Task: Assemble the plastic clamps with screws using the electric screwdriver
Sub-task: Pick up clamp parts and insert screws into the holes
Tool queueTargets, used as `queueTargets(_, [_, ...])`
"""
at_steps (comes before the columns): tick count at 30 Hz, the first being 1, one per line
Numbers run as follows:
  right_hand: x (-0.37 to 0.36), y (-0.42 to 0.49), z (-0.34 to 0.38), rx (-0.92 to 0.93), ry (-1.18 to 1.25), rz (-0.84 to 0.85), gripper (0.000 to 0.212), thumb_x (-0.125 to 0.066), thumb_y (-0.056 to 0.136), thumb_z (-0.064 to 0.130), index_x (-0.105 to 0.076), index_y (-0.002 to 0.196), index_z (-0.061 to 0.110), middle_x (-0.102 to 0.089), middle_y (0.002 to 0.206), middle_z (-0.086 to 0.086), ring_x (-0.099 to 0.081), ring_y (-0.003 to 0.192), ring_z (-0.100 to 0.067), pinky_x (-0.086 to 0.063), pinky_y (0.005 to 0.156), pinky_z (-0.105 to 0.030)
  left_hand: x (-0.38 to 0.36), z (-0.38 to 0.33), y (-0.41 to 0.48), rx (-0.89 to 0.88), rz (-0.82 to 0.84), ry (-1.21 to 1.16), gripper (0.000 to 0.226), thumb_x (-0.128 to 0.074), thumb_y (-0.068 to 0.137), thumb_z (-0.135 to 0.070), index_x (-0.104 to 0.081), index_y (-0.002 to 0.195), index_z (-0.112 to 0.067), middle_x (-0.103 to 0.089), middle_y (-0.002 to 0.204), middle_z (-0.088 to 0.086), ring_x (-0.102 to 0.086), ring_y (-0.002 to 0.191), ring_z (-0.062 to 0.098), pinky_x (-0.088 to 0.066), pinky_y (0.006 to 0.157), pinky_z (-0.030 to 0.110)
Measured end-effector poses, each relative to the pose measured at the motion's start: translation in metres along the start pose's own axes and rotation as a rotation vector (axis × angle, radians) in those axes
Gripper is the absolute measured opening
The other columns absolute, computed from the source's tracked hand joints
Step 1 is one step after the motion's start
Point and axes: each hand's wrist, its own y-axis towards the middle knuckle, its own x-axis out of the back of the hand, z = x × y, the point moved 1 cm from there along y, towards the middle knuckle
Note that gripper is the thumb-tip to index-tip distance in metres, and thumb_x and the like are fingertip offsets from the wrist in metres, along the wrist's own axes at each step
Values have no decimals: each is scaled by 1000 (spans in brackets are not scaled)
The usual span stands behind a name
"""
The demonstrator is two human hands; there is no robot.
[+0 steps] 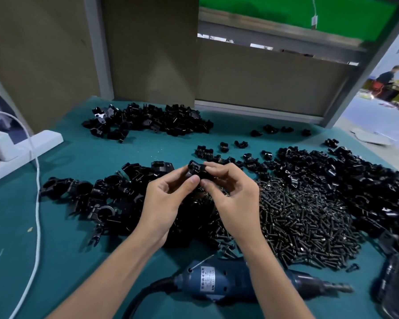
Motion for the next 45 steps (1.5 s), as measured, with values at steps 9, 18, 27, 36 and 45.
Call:
queueTargets(9, [3, -1, 0, -29, 26, 45, 21, -79, 78, 3, -68, 93, 14, -72, 107, 6, -68, 102, -8, -55, 90, -31, 0, -2, -3, 40, 42, -65, 46, -78, 66, -32, -75, 106, -10, -75, 102, 8, -71, 96, 18, -57, 83, 28])
queueTargets(18, [11, 2, 7, -83, 52, 95, 16, -75, 82, 7, -72, 94, 17, -73, 104, 6, -69, 100, -7, -56, 87, -27, -6, -4, -7, 35, 119, -163, 23, -71, 76, -24, -80, 97, -19, -76, 101, 5, -72, 95, 15, -57, 78, 25])
queueTargets(27, [104, 68, -61, -408, -934, 102, 25, -59, 91, 1, -74, 104, 16, -71, 110, -9, -59, 74, -13, -54, 73, -27, -2, -3, -3, 99, 120, -224, 24, -64, 82, -16, -60, 101, -3, -72, 112, 16, -69, 105, 28, -56, 84, 25])
queueTargets(36, [129, 82, -83, -402, -1231, 607, 17, -75, 83, 13, -60, 82, 20, -61, 81, 4, -61, 82, -20, -55, 77, -38, -2, -1, -2, 128, 140, -196, 26, -63, 80, -16, -59, 103, -2, -74, 107, 10, -70, 102, 28, -57, 81, 24])
queueTargets(45, [133, 78, -82, -393, -909, 497, 19, -62, 92, 4, -66, 100, 21, -64, 81, 5, -59, 67, -4, -52, 63, -22, -2, 1, -2, 144, 130, -154, 24, -65, 80, -18, -60, 98, -3, -66, 118, 22, -71, 95, 30, -57, 80, 25])
